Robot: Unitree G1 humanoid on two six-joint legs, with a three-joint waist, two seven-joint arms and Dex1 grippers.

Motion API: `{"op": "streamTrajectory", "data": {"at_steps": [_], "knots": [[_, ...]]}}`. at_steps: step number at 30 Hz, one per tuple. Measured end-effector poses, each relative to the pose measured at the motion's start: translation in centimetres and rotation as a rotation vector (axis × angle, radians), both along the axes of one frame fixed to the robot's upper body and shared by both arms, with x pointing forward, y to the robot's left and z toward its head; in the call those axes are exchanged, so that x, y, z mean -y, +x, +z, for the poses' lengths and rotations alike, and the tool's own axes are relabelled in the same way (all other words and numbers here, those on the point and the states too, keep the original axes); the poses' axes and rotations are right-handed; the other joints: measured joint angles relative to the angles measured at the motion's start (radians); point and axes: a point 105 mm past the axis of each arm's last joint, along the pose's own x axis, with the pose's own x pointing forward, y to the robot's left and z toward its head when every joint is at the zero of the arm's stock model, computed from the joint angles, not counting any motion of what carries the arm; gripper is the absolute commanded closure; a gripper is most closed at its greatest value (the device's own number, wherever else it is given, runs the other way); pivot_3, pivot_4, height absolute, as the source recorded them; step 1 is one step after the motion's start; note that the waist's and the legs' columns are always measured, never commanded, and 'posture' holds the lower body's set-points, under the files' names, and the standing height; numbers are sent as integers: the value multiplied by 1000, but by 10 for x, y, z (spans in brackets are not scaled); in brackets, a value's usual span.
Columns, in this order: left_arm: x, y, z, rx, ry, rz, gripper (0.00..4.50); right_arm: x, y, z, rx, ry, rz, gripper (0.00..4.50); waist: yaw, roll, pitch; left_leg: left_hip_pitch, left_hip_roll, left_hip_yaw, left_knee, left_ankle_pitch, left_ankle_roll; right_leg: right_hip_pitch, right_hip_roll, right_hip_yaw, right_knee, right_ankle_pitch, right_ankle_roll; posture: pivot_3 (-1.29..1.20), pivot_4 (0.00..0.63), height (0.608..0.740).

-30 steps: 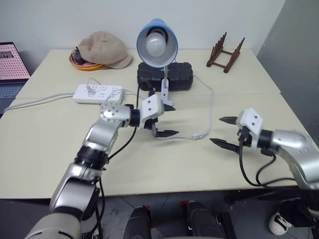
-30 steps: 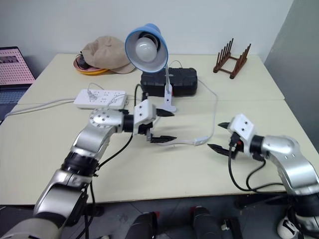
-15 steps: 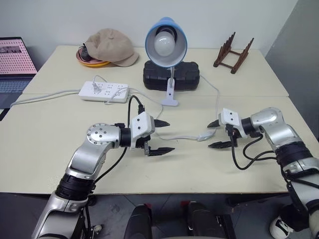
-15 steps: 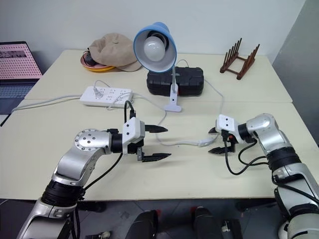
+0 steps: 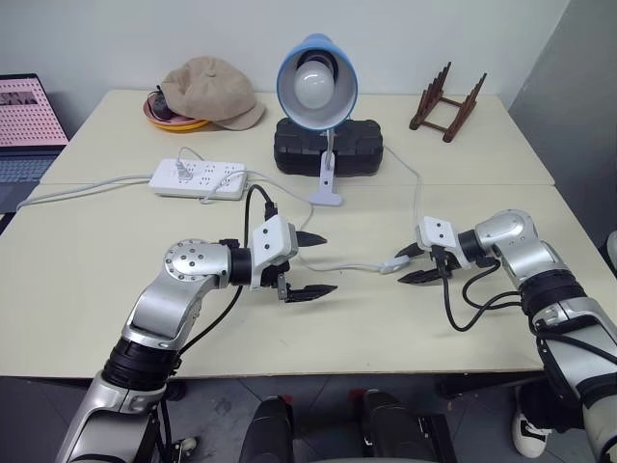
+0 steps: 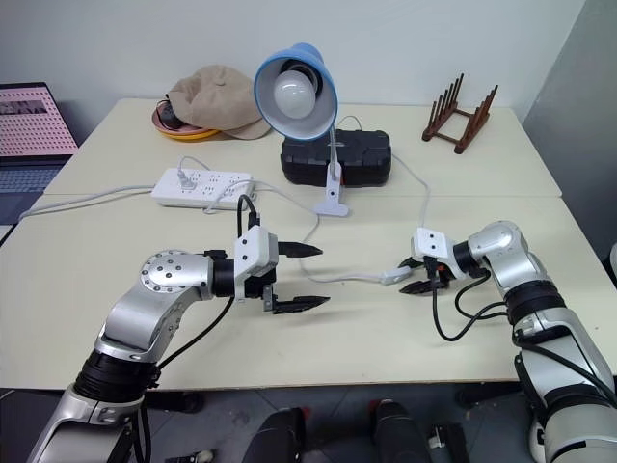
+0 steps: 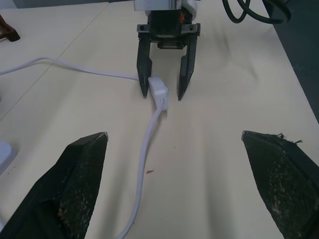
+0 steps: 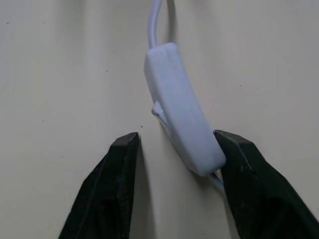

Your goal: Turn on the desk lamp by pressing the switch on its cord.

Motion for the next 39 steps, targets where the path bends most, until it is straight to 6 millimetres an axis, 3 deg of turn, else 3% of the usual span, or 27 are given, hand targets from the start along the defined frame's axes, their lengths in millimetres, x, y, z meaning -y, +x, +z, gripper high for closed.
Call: {"op": "streamTrajectory", "data": {"at_steps": [5, 6, 12, 15, 18, 23, 30, 39], "knots": [[-1, 0, -1, -11, 5, 7, 0, 0, 0, 1, -6, 11, -4, 4055, -1, 0, 0, 0, 0, 0, 0, 0, 0, 0, 0, 0, 0, 0, 0, 0, 150, 740], [-1, 0, -1, -13, 4, 9, 0, 0, 0, 2, -9, 17, -6, 4103, -1, 0, 0, 0, 0, 0, 0, 0, 0, 0, 0, 0, 0, 0, 0, 0, 150, 740], [1, -5, -2, -72, -50, 40, 0, -5, 1, 16, -44, 109, -53, 4103, -2, 0, 0, 0, 0, 0, 0, 0, 0, 0, 0, 0, 0, 0, 0, 0, 150, 740], [2, -1, 1, -247, -224, 122, 0, -20, 1, 36, -130, 283, -120, 4103, -2, 0, 0, 0, 0, -2, 1, 0, 0, 0, 0, -1, 2, 0, 0, 0, 150, 740], [1, -3, 1, -433, -345, 163, 0, -31, -9, 47, -227, 386, -145, 4103, -3, 0, 0, 0, 0, -3, 1, 0, 0, 0, 1, -1, 3, 0, 0, 0, 150, 740], [9, -8, 3, -588, -427, 124, 0, -42, -34, 53, -358, 438, -136, 4103, 1, 0, 0, 0, 0, -3, 2, 0, 0, 1, 0, -1, 2, 0, 0, 0, 150, 740], [24, -8, 21, -607, -416, 3, 0, -51, -56, 65, -407, 414, -76, 4103, -1, 0, 0, 0, 0, -3, 2, 0, 0, 1, 1, -1, 1, 0, 0, 0, 150, 740], [35, -12, 16, -647, -376, -65, 0, -53, -67, 60, -430, 379, -60, 4103, -2, 0, 0, 0, 0, -2, 2, 0, 0, 1, 1, -1, 1, 0, 0, 0, 150, 740]]}}
